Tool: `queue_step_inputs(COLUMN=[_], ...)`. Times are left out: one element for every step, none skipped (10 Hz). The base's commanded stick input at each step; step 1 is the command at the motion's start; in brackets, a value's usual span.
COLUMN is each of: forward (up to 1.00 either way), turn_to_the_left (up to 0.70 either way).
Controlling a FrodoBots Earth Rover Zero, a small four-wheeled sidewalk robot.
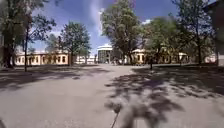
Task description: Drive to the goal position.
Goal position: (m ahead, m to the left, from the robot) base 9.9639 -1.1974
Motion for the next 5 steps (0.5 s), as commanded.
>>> queue_step_inputs(forward=[0.70, 0.70, 0.70, 0.70, 0.70], turn_to_the_left=[0.06, 0.06, 0.06, 0.06, 0.06])
